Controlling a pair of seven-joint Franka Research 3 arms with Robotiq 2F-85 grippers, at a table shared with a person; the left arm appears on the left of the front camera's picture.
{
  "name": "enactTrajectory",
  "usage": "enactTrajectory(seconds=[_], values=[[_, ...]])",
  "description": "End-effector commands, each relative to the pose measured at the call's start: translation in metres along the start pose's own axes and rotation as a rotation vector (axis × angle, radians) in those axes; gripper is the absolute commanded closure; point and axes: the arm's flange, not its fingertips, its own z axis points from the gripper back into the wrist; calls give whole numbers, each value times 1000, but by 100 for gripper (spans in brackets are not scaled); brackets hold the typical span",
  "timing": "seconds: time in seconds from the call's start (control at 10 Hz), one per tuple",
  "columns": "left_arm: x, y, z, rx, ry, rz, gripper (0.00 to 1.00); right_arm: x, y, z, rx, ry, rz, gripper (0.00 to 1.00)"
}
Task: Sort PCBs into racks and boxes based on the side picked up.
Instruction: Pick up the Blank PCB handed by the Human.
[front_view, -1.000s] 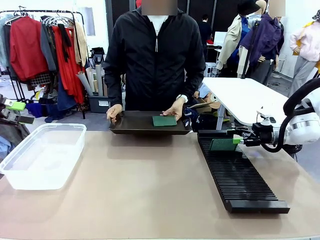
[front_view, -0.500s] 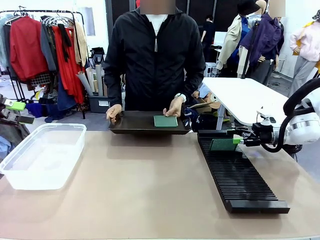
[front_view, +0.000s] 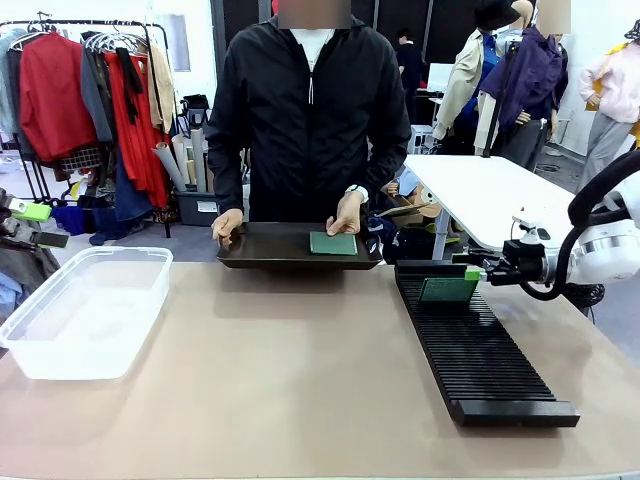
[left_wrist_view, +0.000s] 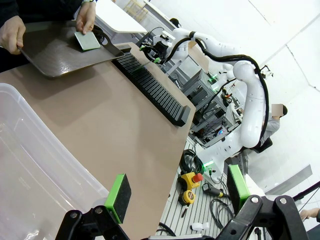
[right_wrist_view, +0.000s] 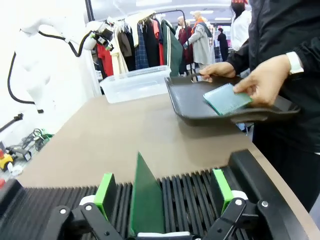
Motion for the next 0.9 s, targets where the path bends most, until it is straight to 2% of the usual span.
enactTrajectory(seconds=[0.0,0.5,0.8], values=[[1,-1,0,-2,-2,-4,0,39,30,-17,-19,-18,-83,0],[1,-1,0,-2,-2,-4,0,121,139,-25,-96,115,-395,0],[1,-1,0,-2,-2,-4,0,142,193,-27,-152,133,-678,0]])
